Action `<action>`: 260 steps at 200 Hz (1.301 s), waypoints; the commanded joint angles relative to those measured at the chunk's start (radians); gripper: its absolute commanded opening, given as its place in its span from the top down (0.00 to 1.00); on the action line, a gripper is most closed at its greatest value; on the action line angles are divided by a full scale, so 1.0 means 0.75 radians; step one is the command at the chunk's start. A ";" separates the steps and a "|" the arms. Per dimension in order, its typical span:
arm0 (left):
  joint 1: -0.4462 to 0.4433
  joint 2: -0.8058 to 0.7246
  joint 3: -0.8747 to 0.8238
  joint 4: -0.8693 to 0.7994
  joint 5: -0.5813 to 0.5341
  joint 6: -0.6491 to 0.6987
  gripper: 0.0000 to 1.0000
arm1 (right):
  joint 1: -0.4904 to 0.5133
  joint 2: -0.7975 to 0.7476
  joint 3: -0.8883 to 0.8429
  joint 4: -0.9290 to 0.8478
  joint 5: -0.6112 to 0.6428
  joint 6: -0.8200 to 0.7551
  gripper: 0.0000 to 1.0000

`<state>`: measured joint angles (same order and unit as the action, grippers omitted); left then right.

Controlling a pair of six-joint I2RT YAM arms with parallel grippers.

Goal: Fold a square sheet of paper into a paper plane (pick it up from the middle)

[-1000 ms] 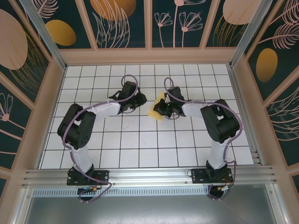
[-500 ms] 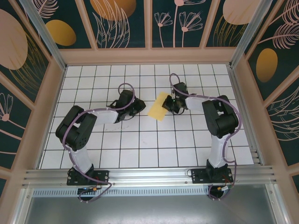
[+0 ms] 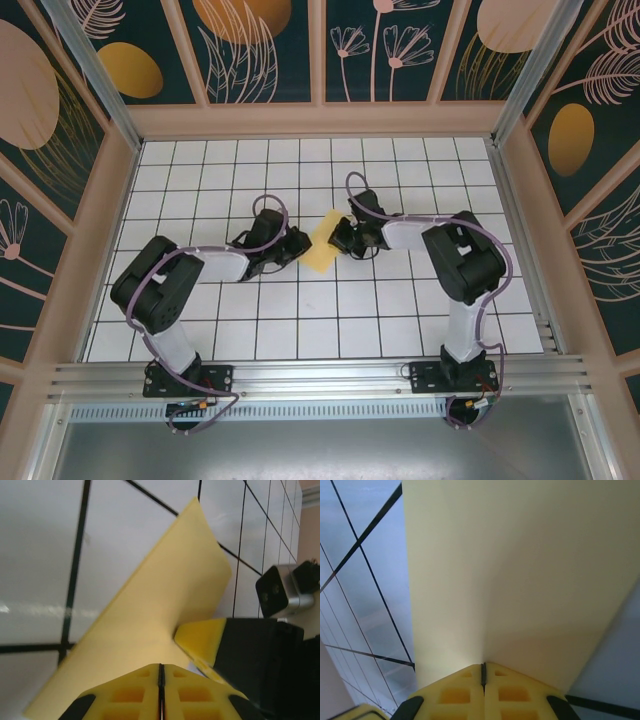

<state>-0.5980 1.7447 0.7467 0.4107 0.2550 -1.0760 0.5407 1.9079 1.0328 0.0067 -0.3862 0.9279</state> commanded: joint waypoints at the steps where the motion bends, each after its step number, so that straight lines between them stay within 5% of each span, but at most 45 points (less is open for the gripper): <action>1: -0.048 -0.033 -0.030 0.068 0.037 -0.044 0.92 | -0.068 -0.137 -0.083 0.072 -0.019 -0.139 1.00; 38: -0.098 0.024 0.001 0.080 0.073 -0.051 0.99 | -0.129 -0.142 -0.084 0.000 -0.200 -0.437 1.00; 94: -0.114 0.123 0.098 0.050 0.120 -0.032 1.00 | -0.134 -0.057 -0.043 -0.009 -0.325 -0.541 1.00; 260: -0.137 0.243 0.197 -0.218 0.056 0.027 1.00 | -0.136 0.093 0.053 -0.118 -0.230 -0.600 1.00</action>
<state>-0.6941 1.9244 0.8959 0.3321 0.3290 -1.0779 0.4465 1.9480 1.0466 -0.0418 -0.5995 0.5072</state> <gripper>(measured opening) 0.069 0.055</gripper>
